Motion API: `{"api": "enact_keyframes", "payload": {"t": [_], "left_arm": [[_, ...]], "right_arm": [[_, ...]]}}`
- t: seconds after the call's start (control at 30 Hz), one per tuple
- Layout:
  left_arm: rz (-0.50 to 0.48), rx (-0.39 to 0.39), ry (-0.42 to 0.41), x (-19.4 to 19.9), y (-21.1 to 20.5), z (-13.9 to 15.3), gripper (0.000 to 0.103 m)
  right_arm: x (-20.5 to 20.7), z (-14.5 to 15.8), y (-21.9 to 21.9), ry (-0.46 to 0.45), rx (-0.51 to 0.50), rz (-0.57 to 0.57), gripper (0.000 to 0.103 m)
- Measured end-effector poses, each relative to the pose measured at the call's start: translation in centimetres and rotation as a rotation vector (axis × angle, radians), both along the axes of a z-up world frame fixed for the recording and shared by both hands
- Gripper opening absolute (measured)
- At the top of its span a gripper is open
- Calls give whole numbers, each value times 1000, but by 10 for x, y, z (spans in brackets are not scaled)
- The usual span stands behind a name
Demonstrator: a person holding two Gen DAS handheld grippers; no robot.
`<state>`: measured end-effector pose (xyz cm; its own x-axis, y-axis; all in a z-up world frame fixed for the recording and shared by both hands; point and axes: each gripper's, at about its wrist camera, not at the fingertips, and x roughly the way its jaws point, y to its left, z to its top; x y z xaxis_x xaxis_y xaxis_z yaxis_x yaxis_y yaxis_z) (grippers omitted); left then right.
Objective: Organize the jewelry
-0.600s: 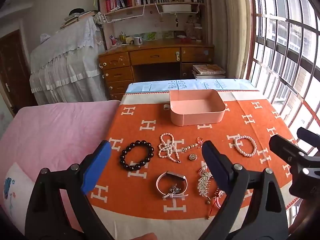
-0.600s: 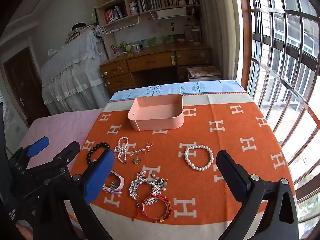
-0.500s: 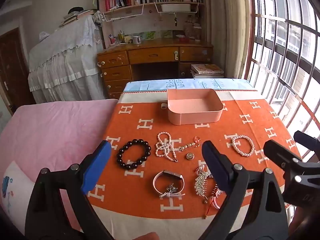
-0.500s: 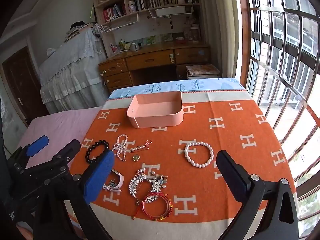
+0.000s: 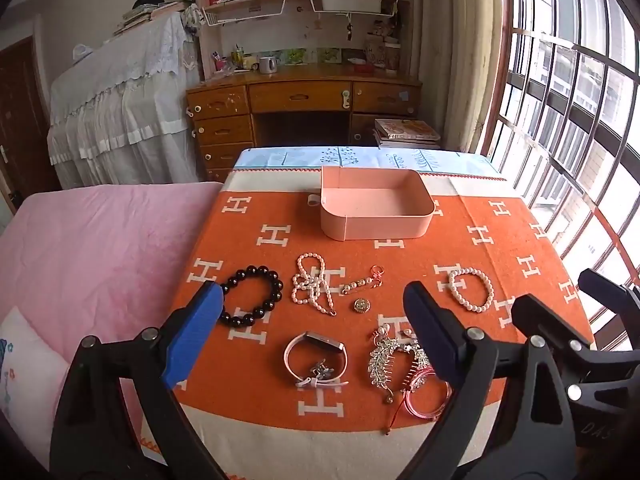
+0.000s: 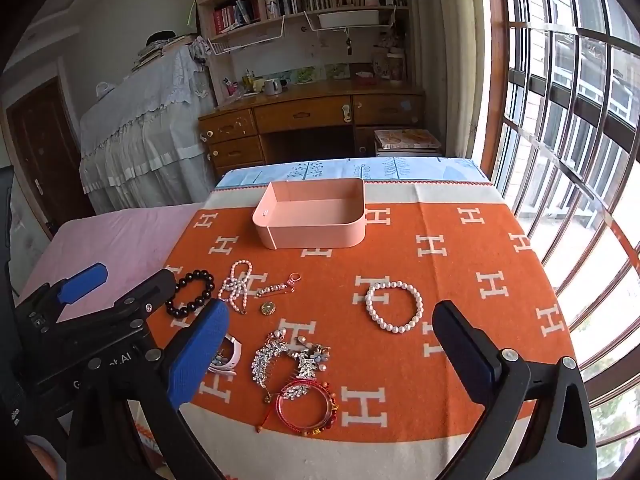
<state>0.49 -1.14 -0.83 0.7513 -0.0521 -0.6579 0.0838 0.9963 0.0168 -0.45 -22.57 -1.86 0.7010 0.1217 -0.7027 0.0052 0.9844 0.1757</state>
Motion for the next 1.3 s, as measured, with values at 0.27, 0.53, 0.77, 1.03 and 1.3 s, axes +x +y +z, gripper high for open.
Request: {"api": "enact_keyframes", "payload": {"t": [0.27,0.53,0.77,1.03,1.3], "left_arm": [[2,27,-15,-4,-4,5,90],[0,23,-23,-9,-6,14,90],[-3,38,-21,-9,-12,18,90],[0,40,-11,-8,-11,15,90],[-4,36,2,-6,-11,14,90]], "right_arm": [[-2,0,-2,-5,6,-6,103],[-6,7,-8,-17,19,-6,103],[-7,8,-6,-22,16,-10,103],[-10,9,-8,-15,14,-12,103],[-7,9,-6,-8,5,-17,103]]}}
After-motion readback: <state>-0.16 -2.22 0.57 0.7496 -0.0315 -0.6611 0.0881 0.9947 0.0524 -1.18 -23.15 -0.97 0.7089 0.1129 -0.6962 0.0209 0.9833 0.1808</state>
